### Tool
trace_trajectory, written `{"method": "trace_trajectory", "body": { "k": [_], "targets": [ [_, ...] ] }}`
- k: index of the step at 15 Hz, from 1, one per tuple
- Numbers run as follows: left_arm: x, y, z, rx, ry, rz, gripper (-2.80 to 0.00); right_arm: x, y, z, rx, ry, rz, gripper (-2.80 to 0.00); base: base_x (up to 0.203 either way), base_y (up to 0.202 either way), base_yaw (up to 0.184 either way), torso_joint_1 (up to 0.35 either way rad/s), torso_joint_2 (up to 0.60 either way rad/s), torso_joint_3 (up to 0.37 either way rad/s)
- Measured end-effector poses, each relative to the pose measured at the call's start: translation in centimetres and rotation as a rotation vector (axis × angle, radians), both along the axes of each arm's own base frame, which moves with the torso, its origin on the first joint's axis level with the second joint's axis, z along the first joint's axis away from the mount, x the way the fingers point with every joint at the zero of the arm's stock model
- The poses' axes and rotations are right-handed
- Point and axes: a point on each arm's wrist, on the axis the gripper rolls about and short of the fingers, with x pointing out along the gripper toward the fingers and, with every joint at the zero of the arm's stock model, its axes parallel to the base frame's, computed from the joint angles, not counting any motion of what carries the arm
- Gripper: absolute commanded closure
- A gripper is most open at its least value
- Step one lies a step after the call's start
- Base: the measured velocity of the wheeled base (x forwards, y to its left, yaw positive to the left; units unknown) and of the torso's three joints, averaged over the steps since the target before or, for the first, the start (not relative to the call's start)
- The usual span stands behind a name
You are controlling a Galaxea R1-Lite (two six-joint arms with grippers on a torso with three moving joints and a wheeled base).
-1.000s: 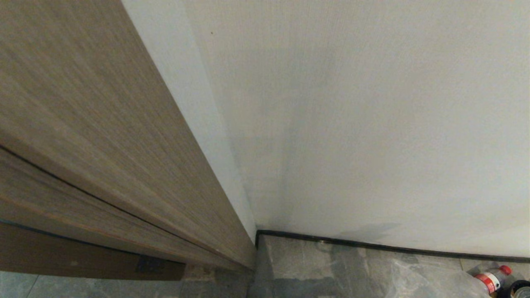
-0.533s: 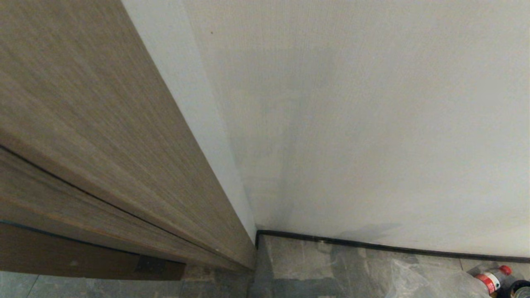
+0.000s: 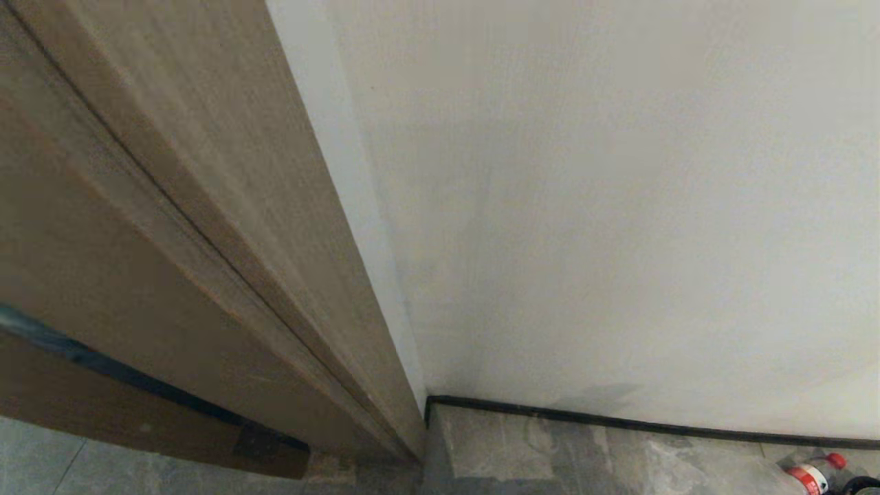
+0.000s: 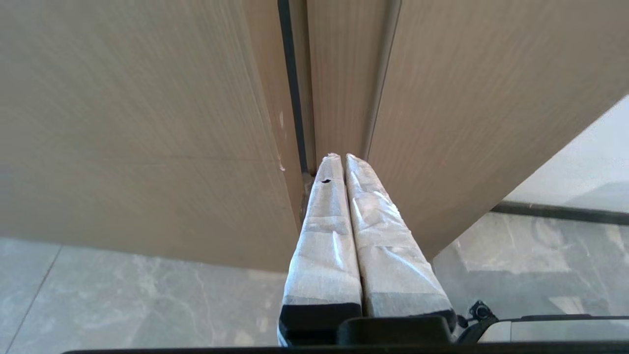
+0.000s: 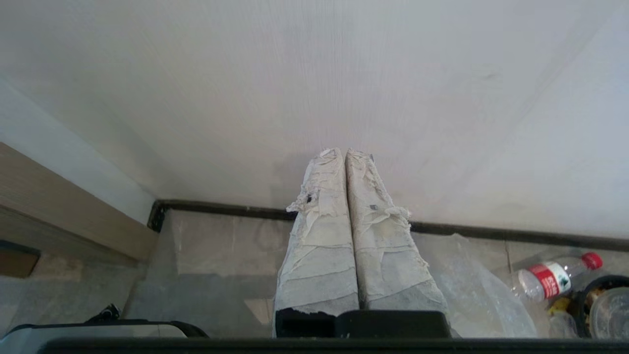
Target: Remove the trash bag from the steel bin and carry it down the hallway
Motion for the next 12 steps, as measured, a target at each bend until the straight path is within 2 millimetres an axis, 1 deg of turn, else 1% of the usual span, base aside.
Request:
{"method": "trace_trajectory", "body": {
  "k": [12],
  "targets": [
    [0.0,0.0,0.0,0.0,0.0,0.0,0.0,0.0,0.0,-0.01,-0.003,0.002,0.001,0.0,0.0,0.0,0.0,0.002,0.0,0.204]
  ]
}}
